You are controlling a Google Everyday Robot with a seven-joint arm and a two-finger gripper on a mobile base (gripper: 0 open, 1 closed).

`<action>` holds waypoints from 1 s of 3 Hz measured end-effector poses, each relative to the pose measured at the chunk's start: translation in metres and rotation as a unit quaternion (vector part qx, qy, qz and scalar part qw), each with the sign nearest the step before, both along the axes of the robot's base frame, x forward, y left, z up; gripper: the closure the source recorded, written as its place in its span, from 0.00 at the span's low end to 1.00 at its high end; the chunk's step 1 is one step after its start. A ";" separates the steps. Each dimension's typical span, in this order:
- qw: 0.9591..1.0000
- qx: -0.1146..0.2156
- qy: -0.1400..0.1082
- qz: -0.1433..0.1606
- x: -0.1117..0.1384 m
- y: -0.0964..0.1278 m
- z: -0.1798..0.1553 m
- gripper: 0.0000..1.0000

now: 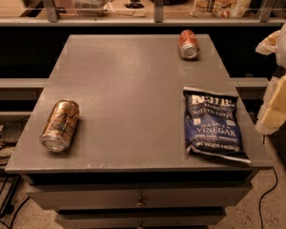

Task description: Move coke can near orange can

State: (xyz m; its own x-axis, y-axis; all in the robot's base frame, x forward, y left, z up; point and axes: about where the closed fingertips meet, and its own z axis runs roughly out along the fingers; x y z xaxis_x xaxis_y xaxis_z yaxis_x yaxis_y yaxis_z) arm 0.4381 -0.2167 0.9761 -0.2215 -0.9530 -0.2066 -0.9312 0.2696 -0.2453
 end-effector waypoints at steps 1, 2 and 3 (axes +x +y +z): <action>1.000 0.010 -0.004 -0.005 0.004 -0.001 0.001 0.00; 0.996 0.073 -0.029 -0.033 0.029 -0.004 0.007 0.00; 0.983 0.158 -0.075 -0.059 0.083 0.014 0.029 0.00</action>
Offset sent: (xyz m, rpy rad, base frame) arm 0.0627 -0.0133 0.0140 0.3134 -0.1076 -0.1432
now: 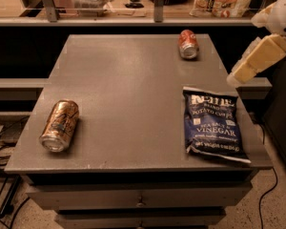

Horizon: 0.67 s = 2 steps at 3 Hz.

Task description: Move coke can near orange can

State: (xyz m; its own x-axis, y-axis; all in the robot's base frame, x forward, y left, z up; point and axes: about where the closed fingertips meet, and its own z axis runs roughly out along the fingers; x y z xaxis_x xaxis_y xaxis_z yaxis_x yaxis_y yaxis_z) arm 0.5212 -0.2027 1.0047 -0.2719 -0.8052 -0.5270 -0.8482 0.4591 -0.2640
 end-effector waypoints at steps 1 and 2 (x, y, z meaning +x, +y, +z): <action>1.000 -0.008 0.004 0.004 -0.005 0.000 -0.002 0.00; 1.000 -0.008 0.004 0.004 -0.005 0.000 -0.003 0.00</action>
Offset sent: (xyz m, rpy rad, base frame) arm 0.0137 0.0109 -0.0138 0.0239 0.0312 -0.0130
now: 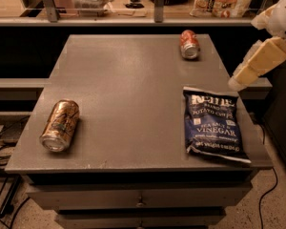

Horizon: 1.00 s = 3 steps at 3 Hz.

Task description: Move coke can near orange can

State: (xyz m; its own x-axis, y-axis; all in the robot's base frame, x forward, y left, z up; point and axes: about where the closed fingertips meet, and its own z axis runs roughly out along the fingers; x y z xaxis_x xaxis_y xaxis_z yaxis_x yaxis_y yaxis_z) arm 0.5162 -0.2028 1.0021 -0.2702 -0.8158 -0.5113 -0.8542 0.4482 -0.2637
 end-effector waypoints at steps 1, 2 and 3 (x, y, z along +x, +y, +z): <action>0.999 0.037 -0.012 -0.006 0.024 0.012 -0.003 0.00; 0.993 0.108 -0.038 -0.017 0.074 0.032 -0.004 0.00; 0.984 0.165 -0.060 -0.040 0.122 0.046 -0.009 0.00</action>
Offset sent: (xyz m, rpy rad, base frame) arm 0.1379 0.0488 -0.0013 0.3967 -0.1426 -0.0670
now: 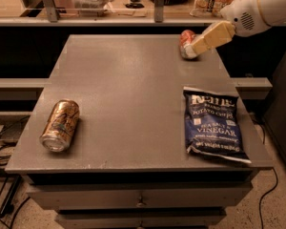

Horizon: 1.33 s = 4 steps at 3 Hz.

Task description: Move coke can near orange can

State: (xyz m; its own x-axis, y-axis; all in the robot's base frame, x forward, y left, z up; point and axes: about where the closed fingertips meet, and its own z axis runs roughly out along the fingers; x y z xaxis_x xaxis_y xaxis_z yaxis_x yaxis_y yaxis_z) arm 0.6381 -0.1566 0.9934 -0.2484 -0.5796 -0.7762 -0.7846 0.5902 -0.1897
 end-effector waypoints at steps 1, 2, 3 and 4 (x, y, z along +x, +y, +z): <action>1.000 0.009 -0.008 -0.007 0.010 0.001 0.000 0.00; 1.000 0.010 -0.007 -0.007 0.010 0.002 -0.001 0.00; 0.999 0.036 -0.009 -0.021 0.024 0.007 -0.009 0.00; 0.995 0.085 -0.009 -0.052 0.053 0.011 -0.027 0.00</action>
Offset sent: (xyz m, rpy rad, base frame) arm 0.0110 0.0012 -0.0025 0.0318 -0.0101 -0.0173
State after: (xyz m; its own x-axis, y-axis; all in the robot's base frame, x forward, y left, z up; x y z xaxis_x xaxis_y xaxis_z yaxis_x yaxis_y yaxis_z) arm 0.6913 -0.1461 0.9669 -0.2856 -0.4124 -0.8651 -0.7156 0.6922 -0.0938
